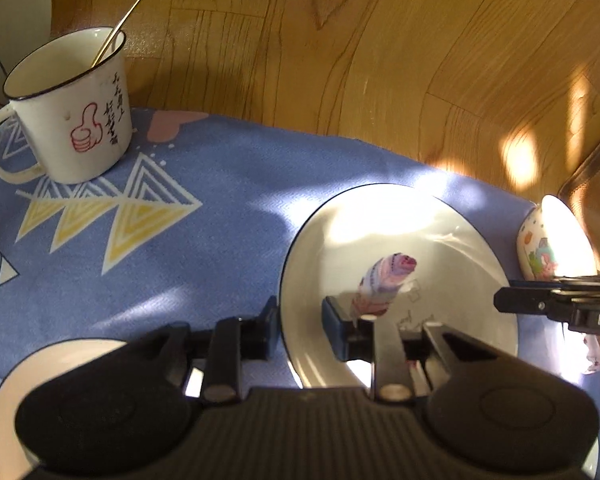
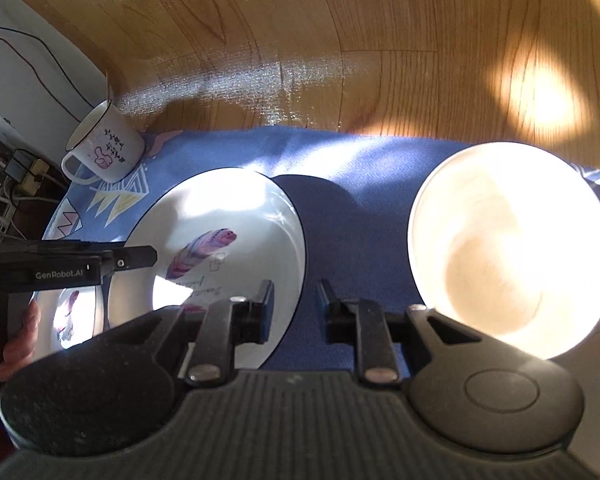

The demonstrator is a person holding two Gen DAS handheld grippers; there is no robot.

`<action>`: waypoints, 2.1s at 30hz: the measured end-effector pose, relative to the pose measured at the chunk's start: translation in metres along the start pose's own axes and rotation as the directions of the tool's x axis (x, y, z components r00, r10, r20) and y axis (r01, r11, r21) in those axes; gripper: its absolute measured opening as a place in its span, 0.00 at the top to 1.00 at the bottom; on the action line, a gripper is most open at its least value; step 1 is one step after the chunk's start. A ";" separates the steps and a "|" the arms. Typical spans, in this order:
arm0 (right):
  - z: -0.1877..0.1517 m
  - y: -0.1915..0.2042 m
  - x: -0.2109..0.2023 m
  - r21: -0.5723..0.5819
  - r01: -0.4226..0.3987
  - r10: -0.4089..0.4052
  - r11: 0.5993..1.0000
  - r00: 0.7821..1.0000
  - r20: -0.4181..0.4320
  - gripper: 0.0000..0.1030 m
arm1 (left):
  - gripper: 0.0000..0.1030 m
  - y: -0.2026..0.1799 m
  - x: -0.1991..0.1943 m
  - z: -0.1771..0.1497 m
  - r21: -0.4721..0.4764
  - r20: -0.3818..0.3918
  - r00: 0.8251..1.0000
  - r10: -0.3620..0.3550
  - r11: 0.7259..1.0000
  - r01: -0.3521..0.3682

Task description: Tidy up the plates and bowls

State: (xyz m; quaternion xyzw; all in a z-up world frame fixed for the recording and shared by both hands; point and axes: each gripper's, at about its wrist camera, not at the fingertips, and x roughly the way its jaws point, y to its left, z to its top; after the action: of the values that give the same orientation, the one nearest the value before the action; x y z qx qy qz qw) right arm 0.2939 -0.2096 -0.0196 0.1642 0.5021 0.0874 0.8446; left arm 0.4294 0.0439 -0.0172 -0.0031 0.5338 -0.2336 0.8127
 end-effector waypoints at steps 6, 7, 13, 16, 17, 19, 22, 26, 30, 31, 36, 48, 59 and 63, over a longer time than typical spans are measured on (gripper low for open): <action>-0.003 -0.003 0.015 0.043 -0.006 0.007 0.999 1.000 -0.017 0.85 | 0.83 0.004 -0.003 -0.002 -0.061 0.024 1.000 -0.002 0.998 0.004; -0.003 -0.002 0.013 0.039 -0.006 0.006 0.999 1.000 -0.012 0.86 | 0.83 0.003 -0.004 -0.002 -0.068 0.025 1.000 0.003 0.998 -0.001; -0.008 0.005 -0.011 0.015 -0.025 0.025 1.000 0.999 0.020 0.87 | 0.83 -0.006 -0.028 -0.004 -0.082 0.064 0.998 0.014 0.997 -0.009; -0.016 0.008 -0.031 0.007 -0.025 0.025 1.000 0.999 0.034 0.87 | 0.83 -0.019 -0.045 -0.011 -0.069 0.082 0.997 0.016 0.998 -0.010; -0.020 0.009 -0.040 0.003 -0.025 0.025 1.000 0.999 0.040 0.87 | 0.83 -0.025 -0.051 -0.016 -0.063 0.088 0.996 0.014 0.998 -0.009; -0.030 0.009 -0.057 -0.004 -0.024 0.025 1.000 0.998 0.050 0.87 | 0.83 -0.040 -0.063 -0.028 -0.048 0.097 0.995 0.009 0.999 -0.004; -0.056 0.006 -0.088 -0.011 -0.018 0.019 1.000 0.998 0.056 0.87 | 0.83 -0.070 -0.079 -0.058 -0.010 0.103 0.995 -0.002 1.000 0.003; -0.100 -0.004 -0.126 -0.011 0.008 -0.008 1.000 0.998 0.056 0.87 | 0.83 -0.109 -0.092 -0.108 0.032 0.081 0.996 -0.036 0.999 0.034; -0.147 -0.022 -0.153 0.015 0.042 -0.043 0.999 0.998 0.048 0.87 | 0.83 -0.143 -0.091 -0.148 0.062 0.056 0.996 -0.068 0.996 0.064; -0.157 -0.026 -0.158 0.021 0.051 -0.052 0.998 0.998 0.046 0.87 | 0.83 -0.151 -0.088 -0.159 0.066 0.050 0.996 -0.077 0.995 0.074; -0.192 -0.046 -0.168 0.052 0.078 -0.080 0.996 0.996 0.028 0.87 | 0.83 -0.179 -0.074 -0.196 0.090 0.044 0.996 -0.078 0.993 0.074; -0.212 -0.050 -0.168 -0.015 0.092 -0.090 0.996 0.991 0.099 0.88 | 0.83 -0.191 -0.078 -0.211 0.121 0.120 0.993 -0.005 0.993 -0.010; -0.215 -0.055 -0.182 -0.001 0.158 -0.155 0.987 0.973 0.172 0.76 | 0.84 -0.184 -0.085 -0.214 0.114 0.115 0.993 -0.029 0.993 0.016; -0.208 -0.045 -0.190 -0.013 0.150 -0.145 0.989 0.970 0.193 0.76 | 0.84 -0.172 -0.104 -0.218 0.104 0.150 0.987 -0.056 0.994 0.040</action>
State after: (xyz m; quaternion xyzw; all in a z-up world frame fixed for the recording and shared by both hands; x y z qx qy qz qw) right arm 0.0199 -0.2717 0.0275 0.1223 0.4280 0.0151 0.8954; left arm 0.1420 -0.0167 0.0227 0.0073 0.4574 -0.2789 0.8444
